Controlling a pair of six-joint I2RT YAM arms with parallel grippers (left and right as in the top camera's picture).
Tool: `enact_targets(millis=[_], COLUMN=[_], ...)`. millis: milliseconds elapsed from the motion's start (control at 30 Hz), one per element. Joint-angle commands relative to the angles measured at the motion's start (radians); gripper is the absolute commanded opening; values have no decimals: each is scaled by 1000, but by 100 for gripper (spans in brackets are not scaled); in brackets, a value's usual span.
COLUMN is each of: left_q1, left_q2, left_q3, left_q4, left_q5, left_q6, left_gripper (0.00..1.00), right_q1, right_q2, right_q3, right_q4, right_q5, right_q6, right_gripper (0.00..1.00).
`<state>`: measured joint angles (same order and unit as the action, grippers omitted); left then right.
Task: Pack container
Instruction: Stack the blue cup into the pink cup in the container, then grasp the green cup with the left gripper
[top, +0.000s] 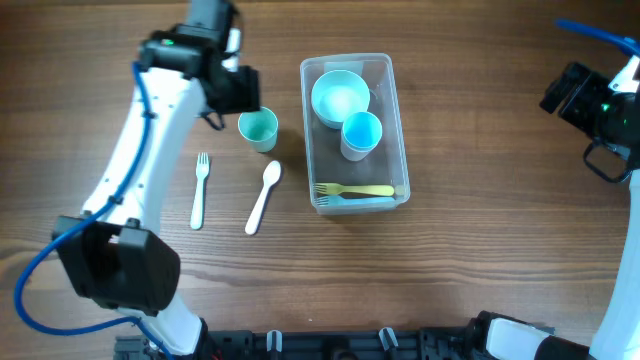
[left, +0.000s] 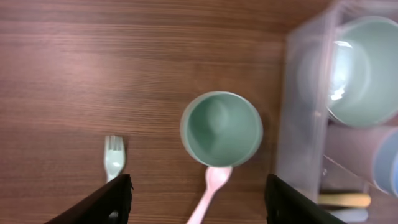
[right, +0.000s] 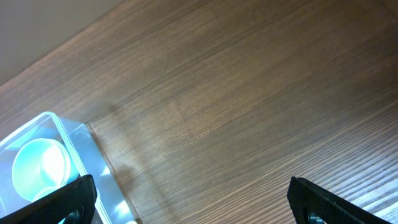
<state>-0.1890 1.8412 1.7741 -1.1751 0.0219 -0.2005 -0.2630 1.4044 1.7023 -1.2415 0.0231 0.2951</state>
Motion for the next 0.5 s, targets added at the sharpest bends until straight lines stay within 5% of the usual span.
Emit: enact_targets(millis=[0, 300, 400, 467], left_q1=[77, 80, 80, 80], left_q2=[61, 335, 353, 352], left_q3=[10, 10, 10, 10], left_q4=[-7, 8, 10, 15], left_q5=[76, 75, 76, 83], left_q6=[-25, -25, -25, -25], left_gripper=[66, 49, 37, 16], right_q1=[-1, -1, -1, -1], right_q2=[5, 5, 5, 5], right_q3=[-10, -10, -10, -10], right_q4=[3, 3, 3, 3], right_q5=[-5, -5, -5, -5], right_q6=[20, 20, 20, 20], right_gripper=[100, 100, 100, 100])
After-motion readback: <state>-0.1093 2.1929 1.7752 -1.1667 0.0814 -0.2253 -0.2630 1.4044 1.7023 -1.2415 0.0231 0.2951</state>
